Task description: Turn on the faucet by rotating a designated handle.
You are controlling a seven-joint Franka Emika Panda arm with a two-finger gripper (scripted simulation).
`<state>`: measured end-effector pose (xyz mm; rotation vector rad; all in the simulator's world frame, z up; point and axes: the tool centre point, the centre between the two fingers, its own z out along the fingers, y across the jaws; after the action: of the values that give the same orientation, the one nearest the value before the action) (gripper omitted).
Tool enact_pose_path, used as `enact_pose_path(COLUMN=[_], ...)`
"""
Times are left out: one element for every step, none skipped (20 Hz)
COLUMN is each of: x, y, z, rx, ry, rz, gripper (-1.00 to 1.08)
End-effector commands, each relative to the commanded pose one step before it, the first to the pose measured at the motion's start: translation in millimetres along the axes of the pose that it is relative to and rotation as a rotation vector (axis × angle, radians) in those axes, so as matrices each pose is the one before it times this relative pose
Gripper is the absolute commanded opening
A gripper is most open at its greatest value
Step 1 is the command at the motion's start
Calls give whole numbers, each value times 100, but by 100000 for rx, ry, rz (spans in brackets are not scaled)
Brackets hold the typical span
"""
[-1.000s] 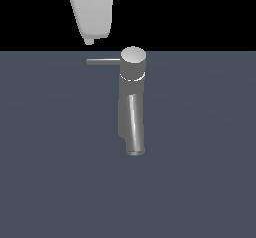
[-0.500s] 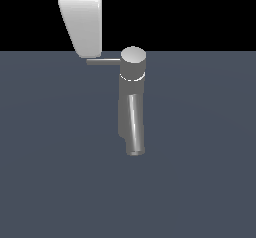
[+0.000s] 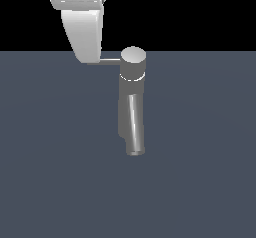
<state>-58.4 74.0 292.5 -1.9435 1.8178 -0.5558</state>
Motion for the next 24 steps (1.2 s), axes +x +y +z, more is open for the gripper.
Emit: enact_pose_path(x=[56,19,15,9,-13,0,0,0,21,-24,-24,-24,-24,-21,-24,-24,-24,-24,-25,-22,-25,-25,-25,-25], y=[-148,-28,-19,-11,-2,0,0,0,6,298,298,299,300,301,301,301,302,302,302,302,302,302,302,302], z=[173,37,26,15,9,0,0,0,-18,-1,-1,-1,-1,12,-1,-1,-1,-1,-1,4,-1,-1,-1,-1], rx=[405,67,46,26,0,0,0,0,0,0,0,0,0,-18,0,0,0,0,0,-4,0,0,0,0], ry=[416,106,78,47,0,0,0,0,0,0,0,0,0,45,0,0,0,0,0,49,0,0,0,0], rz=[1003,203,143,82,0,0,0,0,0,0,0,0,0,3,0,0,0,0,0,1,0,0,0,0], gripper=[-100,-100,-100,-100,-100,-100,-100,-100,-100,-100,-100,-100,-100,-100,-100,-100,-100,-100,-100,-100,-100,-100,-100,-100])
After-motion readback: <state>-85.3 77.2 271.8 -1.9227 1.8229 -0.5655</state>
